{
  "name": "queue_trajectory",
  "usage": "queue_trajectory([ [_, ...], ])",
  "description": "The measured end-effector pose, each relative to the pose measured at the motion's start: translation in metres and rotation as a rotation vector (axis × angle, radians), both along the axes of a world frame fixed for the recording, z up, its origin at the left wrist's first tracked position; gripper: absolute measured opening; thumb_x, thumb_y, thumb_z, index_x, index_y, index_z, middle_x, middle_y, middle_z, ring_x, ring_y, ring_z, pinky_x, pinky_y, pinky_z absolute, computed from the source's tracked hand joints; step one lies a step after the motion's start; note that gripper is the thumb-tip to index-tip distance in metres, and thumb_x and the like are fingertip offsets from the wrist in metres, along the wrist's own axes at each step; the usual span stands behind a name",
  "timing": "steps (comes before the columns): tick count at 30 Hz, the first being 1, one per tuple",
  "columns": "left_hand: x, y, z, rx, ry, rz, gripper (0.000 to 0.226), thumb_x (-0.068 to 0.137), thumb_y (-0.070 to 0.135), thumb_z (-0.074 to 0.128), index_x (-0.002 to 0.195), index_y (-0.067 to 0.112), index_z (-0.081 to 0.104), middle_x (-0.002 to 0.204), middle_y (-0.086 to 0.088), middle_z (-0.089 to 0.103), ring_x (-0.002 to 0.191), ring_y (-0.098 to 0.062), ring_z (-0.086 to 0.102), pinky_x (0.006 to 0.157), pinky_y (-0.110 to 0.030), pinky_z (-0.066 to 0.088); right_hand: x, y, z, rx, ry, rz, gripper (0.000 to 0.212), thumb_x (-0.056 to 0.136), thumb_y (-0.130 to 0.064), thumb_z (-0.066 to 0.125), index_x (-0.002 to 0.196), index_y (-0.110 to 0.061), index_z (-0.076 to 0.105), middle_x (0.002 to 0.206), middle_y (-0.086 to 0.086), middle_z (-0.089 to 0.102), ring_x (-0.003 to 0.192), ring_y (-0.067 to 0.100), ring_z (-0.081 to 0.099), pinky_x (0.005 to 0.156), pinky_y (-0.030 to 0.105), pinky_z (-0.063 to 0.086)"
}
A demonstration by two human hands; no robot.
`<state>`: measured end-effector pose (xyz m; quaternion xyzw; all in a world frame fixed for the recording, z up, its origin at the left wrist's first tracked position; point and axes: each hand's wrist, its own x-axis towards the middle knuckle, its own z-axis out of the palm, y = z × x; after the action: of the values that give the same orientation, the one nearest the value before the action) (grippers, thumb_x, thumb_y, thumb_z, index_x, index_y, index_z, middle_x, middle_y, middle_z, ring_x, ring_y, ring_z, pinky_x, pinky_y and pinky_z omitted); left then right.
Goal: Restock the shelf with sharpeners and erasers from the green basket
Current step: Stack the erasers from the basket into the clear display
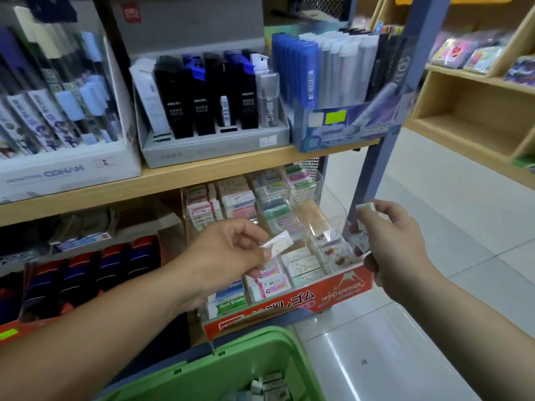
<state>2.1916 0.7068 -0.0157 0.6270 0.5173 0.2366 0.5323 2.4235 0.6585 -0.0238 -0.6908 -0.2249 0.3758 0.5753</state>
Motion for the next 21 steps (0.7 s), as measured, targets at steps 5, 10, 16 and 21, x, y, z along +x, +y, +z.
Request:
queue_trajectory([
  [5,0.054,0.024,0.003,0.092,0.101,-0.077,0.021,0.093,0.0,0.071,0.105,0.017,0.072,0.087,-0.008,0.076,0.069,-0.013,0.074,0.067,-0.023,0.062,0.013,-0.003,-0.007,0.01,-0.002,-0.036,0.013,0.104,-0.036,0.057,0.111,-0.027,0.064,0.098,0.005,0.07,0.061,0.019,0.059,0.033,0.018,0.036],
  [10,0.111,0.036,-0.009,0.222,0.228,-0.224,0.016,0.089,0.007,0.077,0.09,0.023,0.073,0.077,0.005,0.072,0.066,-0.004,0.067,0.059,-0.016,0.054,0.032,-0.008,-0.017,0.03,0.024,-0.054,0.009,0.1,-0.03,0.06,0.104,-0.025,0.065,0.085,0.008,0.071,0.051,0.017,0.049,0.041,0.023,0.031],
  [16,0.125,0.035,-0.029,0.375,0.457,-0.335,0.01,0.09,0.015,0.075,0.092,0.024,0.076,0.087,0.012,0.071,0.085,-0.009,0.069,0.081,-0.031,0.061,0.041,-0.013,-0.023,0.024,0.087,-0.043,0.01,0.099,-0.028,0.062,0.106,-0.023,0.067,0.083,0.008,0.071,0.048,0.017,0.052,0.042,0.024,0.031],
  [21,0.123,0.034,-0.026,0.501,0.667,-0.424,0.016,0.095,0.025,0.064,0.099,0.027,0.079,0.098,0.011,0.074,0.091,-0.013,0.069,0.082,-0.036,0.062,0.038,-0.015,-0.02,-0.012,0.122,-0.003,0.014,0.103,-0.03,0.059,0.111,-0.022,0.066,0.089,0.01,0.072,0.044,0.013,0.054,0.035,0.018,0.03],
])
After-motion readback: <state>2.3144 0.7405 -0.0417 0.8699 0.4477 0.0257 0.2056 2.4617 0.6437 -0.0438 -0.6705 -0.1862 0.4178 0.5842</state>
